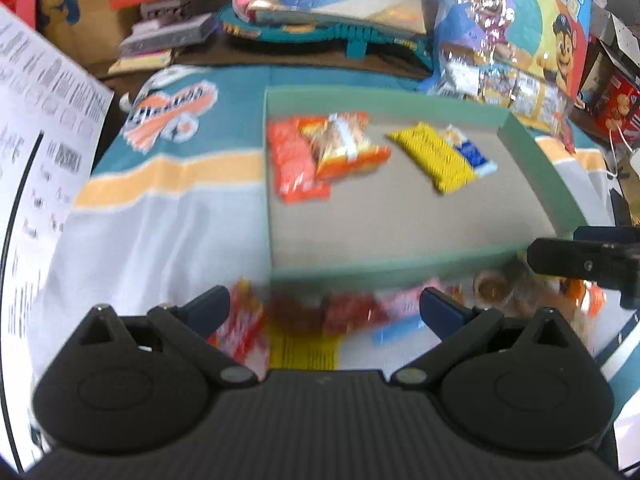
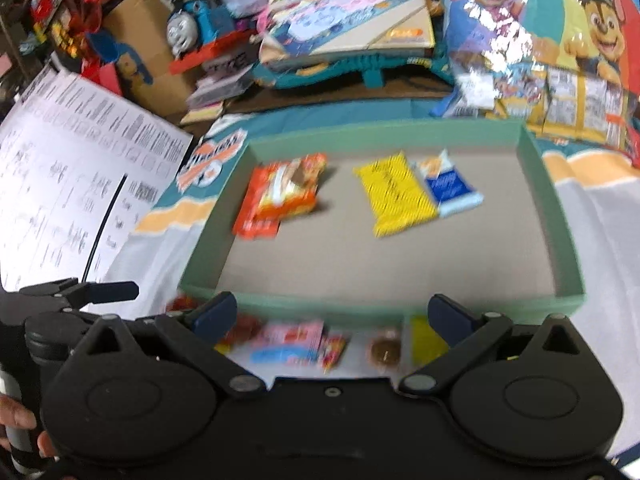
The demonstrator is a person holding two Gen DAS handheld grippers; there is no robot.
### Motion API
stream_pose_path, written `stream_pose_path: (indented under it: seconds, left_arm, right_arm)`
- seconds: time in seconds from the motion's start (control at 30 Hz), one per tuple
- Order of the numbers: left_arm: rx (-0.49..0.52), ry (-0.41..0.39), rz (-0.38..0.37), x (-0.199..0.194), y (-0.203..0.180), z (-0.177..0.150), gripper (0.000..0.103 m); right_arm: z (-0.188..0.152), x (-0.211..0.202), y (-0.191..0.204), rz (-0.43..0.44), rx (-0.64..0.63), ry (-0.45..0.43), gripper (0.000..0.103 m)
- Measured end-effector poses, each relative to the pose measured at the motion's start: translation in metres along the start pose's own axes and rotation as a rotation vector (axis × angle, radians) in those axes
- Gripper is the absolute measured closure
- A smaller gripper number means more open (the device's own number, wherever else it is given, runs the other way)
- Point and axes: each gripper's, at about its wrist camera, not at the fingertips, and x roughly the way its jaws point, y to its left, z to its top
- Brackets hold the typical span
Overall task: Organize snacks
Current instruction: 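Grasp the yellow biscuit packet with the left gripper while the right grasps the red candy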
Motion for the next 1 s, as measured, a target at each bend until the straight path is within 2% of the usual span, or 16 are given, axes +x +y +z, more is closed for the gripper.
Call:
stream_pose_path:
  seconds: [0.17,0.3,0.37,0.4,0.43,0.47,0.5,0.57,0.63,0.77,0.87,1.0]
  left_arm:
    - [0.004,0.045,0.004,0.006,0.008,-0.031,0.0]
    - [0.001,0.048,0.012,0.009,0.014,-0.047,0.002]
    - [0.003,0.039,0.011,0.008,0.015,-0.051,0.007]
    - [0.009,0.035,0.01,0.007,0.015,-0.052,0.011]
    - [0.016,0.032,0.007,0.007,0.015,-0.053,0.015]
    - [0.023,0.03,0.002,0.007,0.014,-0.054,0.025]
    - [0.03,0.033,-0.006,0.008,0.012,-0.054,0.038]
    - [0.041,0.048,-0.025,0.011,0.008,-0.056,0.048]
    - [0.053,0.059,-0.047,0.014,0.003,-0.059,0.053]
    - [0.067,0.09,-0.099,0.021,-0.006,-0.067,0.053]
    - [0.072,0.093,-0.116,0.022,-0.012,-0.071,0.052]
    - [0.023,0.099,-0.124,0.023,-0.005,-0.067,0.048]
  right_arm:
    - [-0.038,0.004,0.009,0.021,0.008,0.068,0.0]
    - [-0.067,0.004,0.013,0.035,0.014,0.116,0.001]
    - [-0.079,0.004,0.014,0.054,0.011,0.147,0.018]
    - [-0.084,0.004,0.014,0.062,0.009,0.168,0.022]
    - [-0.089,0.004,0.015,0.068,0.007,0.182,0.034]
    - [-0.095,0.003,0.016,0.072,0.004,0.198,0.048]
    - [-0.098,0.004,0.016,0.073,0.004,0.212,0.054]
    - [-0.106,0.005,0.015,0.087,0.017,0.252,0.063]
    - [-0.112,0.007,0.012,0.108,0.028,0.284,0.064]
    - [-0.121,0.013,0.015,0.108,0.033,0.32,0.065]
    - [-0.115,0.016,0.013,0.099,0.051,0.3,0.065]
    - [-0.103,0.025,0.007,0.074,0.083,0.274,0.065]
